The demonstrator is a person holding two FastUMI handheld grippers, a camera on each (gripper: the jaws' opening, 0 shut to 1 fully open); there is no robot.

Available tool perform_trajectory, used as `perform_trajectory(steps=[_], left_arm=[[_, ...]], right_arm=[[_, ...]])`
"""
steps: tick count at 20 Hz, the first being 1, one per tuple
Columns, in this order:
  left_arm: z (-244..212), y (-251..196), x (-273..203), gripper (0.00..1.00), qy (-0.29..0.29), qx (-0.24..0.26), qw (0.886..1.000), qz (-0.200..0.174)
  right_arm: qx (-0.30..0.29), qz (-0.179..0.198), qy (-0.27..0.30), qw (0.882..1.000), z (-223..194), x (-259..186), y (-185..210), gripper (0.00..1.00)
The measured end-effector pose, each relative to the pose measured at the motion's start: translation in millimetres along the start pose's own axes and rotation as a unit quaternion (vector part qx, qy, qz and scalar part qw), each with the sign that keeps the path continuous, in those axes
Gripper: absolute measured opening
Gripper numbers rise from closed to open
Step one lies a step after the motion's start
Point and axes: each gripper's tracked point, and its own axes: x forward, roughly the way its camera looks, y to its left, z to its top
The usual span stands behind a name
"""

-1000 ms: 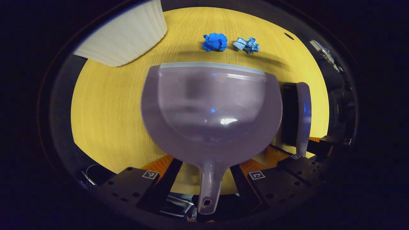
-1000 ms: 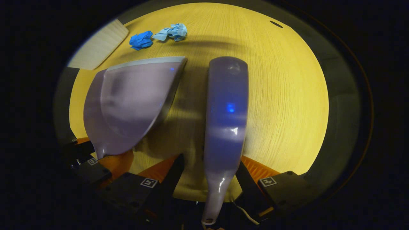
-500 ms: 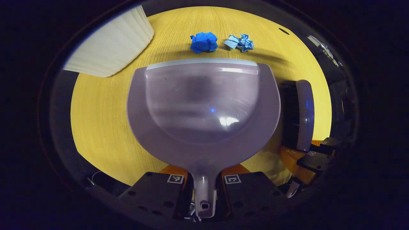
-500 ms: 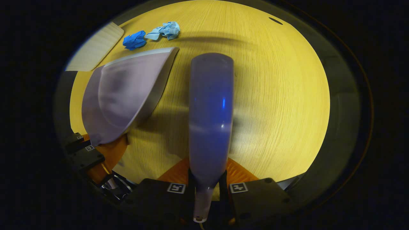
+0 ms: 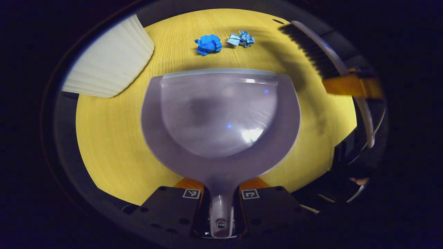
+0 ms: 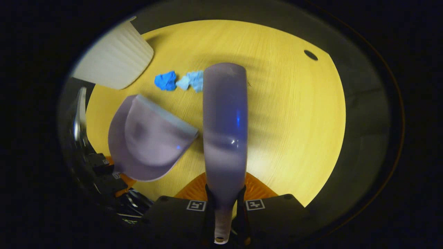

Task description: Pick up the small broom and dustpan from the desktop, sweep the trash into the dustpan with the broom, and then empty the trash into the garbage bin.

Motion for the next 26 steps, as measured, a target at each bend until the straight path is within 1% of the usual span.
perform_trajectory(steps=[1, 3, 4, 5, 7, 8, 10, 11, 13, 14, 15, 16, 17, 18, 20, 22, 23, 24, 25, 26], left_arm=[[-1.7, 2.8, 0.2, 0.27, -0.004, 0.004, 1.0, 0.002], [-4.6, 4.2, 2.9, 0.27, 0.0, 0.011, 1.0, -0.002], [-2.9, 7.5, 4.5, 0.27, -0.003, 0.023, 1.0, 0.001], [-3.8, 10.0, 5.1, 0.27, -0.002, 0.031, 1.0, 0.005], [-4.3, 12.3, 5.9, 0.27, -0.002, 0.044, 0.999, 0.006], [-5.4, 14.0, 6.4, 0.27, 0.001, 0.052, 0.999, 0.006], [-6.2, 19.1, 8.4, 0.27, -0.001, 0.068, 0.998, 0.012], [-9.0, 20.5, 8.1, 0.27, 0.004, 0.07, 0.997, 0.013], [-6.1, 20.1, 7.9, 0.27, 0.001, 0.076, 0.997, 0.012], [-6.0, 20.6, 8.3, 0.27, -0.001, 0.081, 0.997, 0.012], [-6.9, 22.7, 9.0, 0.27, -0.002, 0.087, 0.996, 0.012], [-6.5, 23.7, 8.9, 0.27, -0.005, 0.092, 0.996, 0.011], [-5.1, 26.0, 8.2, 0.28, -0.014, 0.105, 0.994, 0.011], [-6.9, 30.2, 13.7, 0.27, -0.008, 0.114, 0.993, 0.012], [-9.5, 31.8, 11.3, 0.27, -0.017, 0.127, 0.992, 0.011], [-12.4, 33.5, 8.2, 0.27, -0.025, 0.141, 0.99, 0.012], [-15.2, 33.2, 9.8, 0.28, -0.024, 0.143, 0.989, 0.016], [-13.9, 31.5, 9.2, 0.28, -0.03, 0.141, 0.989, 0.02], [-12.7, 30.3, 11.1, 0.27, -0.04, 0.14, 0.989, 0.026], [-13.0, 31.1, 9.8, 0.27, -0.05, 0.136, 0.989, 0.033]], right_arm=[[-0.028, -0.021, -0.007, 0.999, 23.5, 4.1, -13.0, 0.27], [-0.087, -0.046, -0.017, 0.995, 68.1, 19.8, -20.4, 0.26], [-0.127, -0.055, -0.022, 0.99, 86.6, 30.5, -21.7, 0.27], [-0.161, -0.063, -0.013, 0.985, 98.6, 40.2, -22.8, 0.27], [-0.21, -0.063, 0.001, 0.976, 117.5, 50.5, -15.1, 0.27], [-0.239, -0.062, 0.006, 0.969, 122.7, 55.2, -9.1, 0.27], [-0.287, -0.039, 0.027, 0.957, 122.4, 53.9, 10.8, 0.27], [-0.321, -0.035, 0.024, 0.946, 127.1, 49.2, 17.8, 0.27], [-0.368, 0.01, 0.042, 0.929, 117.1, 39.3, 39.9, 0.26], [-0.403, 0.028, 0.058, 0.913, 107.2, 34.6, 47.7, 0.26], [-0.443, 0.032, 0.065, 0.894, 103.9, 28.5, 50.7, 0.26], [-0.462, 0.048, 0.073, 0.883, 102.9, 22.1, 56.0, 0.27], [-0.458, 0.069, 0.091, 0.881, 98.0, 14.8, 60.0, 0.27], [-0.448, 0.093, 0.105, 0.883, 93.4, 6.5, 66.1, 0.27], [-0.422, 0.156, 0.122, 0.885, 86.5, -8.6, 83.9, 0.27], [-0.395, 0.193, 0.142, 0.887, 85.1, -21.3, 94.4, 0.27], [-0.386, 0.201, 0.134, 0.891, 94.6, -26.7, 98.1, 0.27], [-0.366, 0.209, 0.118, 0.899, 82.5, -16.5, 103.2, 0.27], [-0.345, 0.216, 0.098, 0.908, 95.1, -21.2, 106.3, 0.27], [-0.331, 0.214, 0.071, 0.916, 103.3, -24.5, 104.7, 0.27]])
